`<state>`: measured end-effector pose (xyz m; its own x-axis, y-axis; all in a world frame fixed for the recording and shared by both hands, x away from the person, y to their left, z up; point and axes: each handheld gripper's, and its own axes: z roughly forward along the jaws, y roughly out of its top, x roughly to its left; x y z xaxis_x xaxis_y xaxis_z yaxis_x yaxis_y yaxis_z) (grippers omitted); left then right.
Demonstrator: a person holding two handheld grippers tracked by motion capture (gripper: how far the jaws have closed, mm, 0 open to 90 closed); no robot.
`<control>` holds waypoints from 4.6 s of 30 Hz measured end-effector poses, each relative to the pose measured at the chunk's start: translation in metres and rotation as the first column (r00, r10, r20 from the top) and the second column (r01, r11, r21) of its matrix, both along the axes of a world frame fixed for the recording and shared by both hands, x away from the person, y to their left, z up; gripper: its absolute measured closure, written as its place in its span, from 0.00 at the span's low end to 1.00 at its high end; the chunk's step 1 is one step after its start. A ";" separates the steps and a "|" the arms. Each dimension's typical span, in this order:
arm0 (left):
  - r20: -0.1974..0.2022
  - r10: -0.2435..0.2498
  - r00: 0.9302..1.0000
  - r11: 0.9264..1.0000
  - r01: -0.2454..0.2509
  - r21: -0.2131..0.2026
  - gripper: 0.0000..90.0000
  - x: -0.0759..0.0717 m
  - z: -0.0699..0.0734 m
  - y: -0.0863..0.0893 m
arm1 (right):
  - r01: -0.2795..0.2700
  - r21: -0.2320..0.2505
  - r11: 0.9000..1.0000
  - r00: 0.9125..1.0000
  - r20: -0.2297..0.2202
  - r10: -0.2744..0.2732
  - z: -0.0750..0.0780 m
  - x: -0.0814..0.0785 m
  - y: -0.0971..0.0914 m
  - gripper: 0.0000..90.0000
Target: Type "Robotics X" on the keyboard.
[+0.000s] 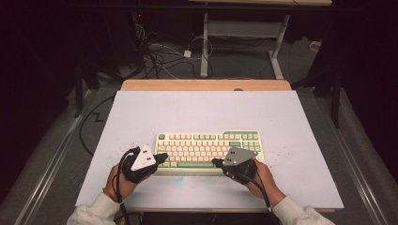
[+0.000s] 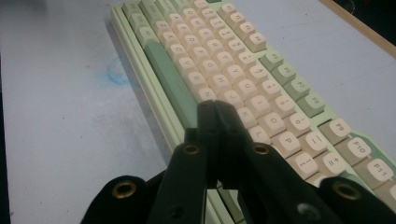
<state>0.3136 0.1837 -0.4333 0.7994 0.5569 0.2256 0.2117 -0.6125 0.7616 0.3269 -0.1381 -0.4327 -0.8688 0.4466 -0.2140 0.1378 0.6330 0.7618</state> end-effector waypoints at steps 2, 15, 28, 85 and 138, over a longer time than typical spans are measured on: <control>0.001 0.000 1.000 1.000 0.000 -0.007 0.95 0.000 0.000 0.000 | -0.006 -0.007 1.000 1.000 0.002 0.006 -0.001 0.001 0.003 1.00; -0.035 -0.071 0.997 0.997 0.073 0.039 0.95 0.005 -0.011 -0.033 | 0.003 0.005 1.000 1.000 0.021 -0.003 0.006 -0.003 -0.005 1.00; -0.060 -0.082 0.995 0.993 0.087 0.079 0.95 0.015 -0.020 -0.049 | 0.027 0.038 0.999 0.999 0.041 -0.028 0.016 -0.006 -0.021 1.00; -0.018 -0.044 0.999 0.998 0.044 0.041 0.97 0.011 -0.003 -0.027 | 0.093 0.038 0.995 0.994 0.053 -0.095 0.023 0.002 -0.049 1.00; -0.020 -0.014 1.000 0.999 0.015 0.032 0.97 0.010 -0.002 -0.012 | 0.147 -0.041 0.988 0.989 -0.015 -0.147 -0.002 0.015 -0.064 1.00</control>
